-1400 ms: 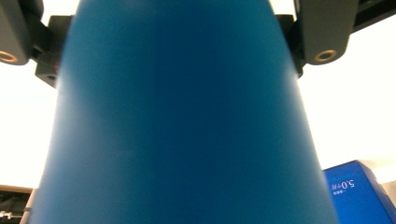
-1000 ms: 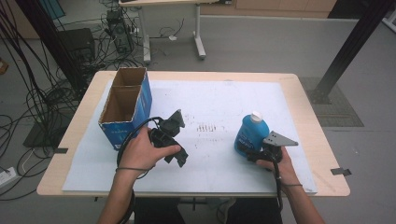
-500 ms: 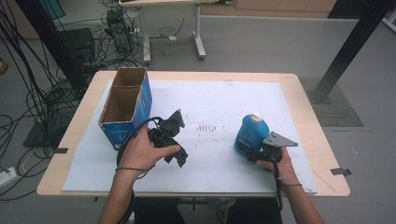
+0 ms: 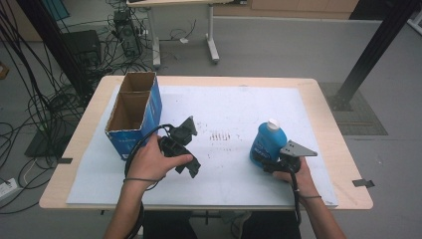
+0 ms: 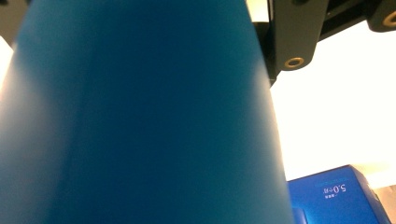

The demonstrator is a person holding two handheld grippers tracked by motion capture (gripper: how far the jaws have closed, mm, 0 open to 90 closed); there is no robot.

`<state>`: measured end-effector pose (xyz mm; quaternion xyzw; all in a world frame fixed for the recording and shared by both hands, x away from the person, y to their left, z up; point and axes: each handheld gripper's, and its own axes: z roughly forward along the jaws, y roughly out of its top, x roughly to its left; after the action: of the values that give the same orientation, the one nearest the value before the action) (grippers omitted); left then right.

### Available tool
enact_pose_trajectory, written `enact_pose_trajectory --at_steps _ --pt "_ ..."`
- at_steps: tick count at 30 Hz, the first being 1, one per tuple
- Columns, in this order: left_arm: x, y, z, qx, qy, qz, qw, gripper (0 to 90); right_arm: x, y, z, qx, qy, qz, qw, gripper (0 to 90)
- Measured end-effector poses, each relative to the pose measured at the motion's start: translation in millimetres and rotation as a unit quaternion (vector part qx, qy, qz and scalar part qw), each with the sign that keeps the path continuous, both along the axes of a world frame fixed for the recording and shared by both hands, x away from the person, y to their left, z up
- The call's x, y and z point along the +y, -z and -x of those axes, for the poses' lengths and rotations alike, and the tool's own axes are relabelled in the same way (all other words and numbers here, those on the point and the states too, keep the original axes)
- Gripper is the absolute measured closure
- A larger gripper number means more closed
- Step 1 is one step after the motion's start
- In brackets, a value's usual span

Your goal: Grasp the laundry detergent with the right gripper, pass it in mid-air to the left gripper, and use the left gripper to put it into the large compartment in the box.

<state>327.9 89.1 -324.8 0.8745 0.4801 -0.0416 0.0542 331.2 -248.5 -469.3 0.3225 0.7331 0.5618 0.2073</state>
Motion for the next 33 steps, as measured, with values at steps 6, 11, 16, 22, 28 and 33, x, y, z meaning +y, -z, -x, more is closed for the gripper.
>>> enact_pose_trajectory --at_steps 6,11,16,22,28,33 --pt "-0.2 0.6 -0.1 0.000 0.000 0.000 1.0000 9.1 0.2 0.0 0.2 0.000 0.001 0.001 1.0000 39.1" --pt "-0.7 -0.8 -0.4 -0.001 0.001 0.002 1.0000 9.1 0.3 -0.1 0.2 0.000 0.002 0.001 1.0000 39.0" --pt "-0.8 -1.3 -0.7 -0.002 0.000 0.002 1.0000 9.1 0.3 0.0 0.2 0.000 0.002 0.001 1.0000 39.0" --pt "-0.2 -1.2 -0.5 -0.001 0.001 0.001 1.0000 9.1 0.4 0.1 0.4 0.002 0.002 -0.001 1.0000 38.9" --pt "-0.2 0.2 0.0 0.000 0.000 0.003 1.0000 9.1 0.2 0.0 0.1 0.001 0.002 0.001 1.0000 38.9" --pt "0.0 1.2 0.0 0.000 -0.001 0.003 1.0000 9.1 0.5 0.1 0.5 0.002 0.003 0.000 1.0000 38.9"
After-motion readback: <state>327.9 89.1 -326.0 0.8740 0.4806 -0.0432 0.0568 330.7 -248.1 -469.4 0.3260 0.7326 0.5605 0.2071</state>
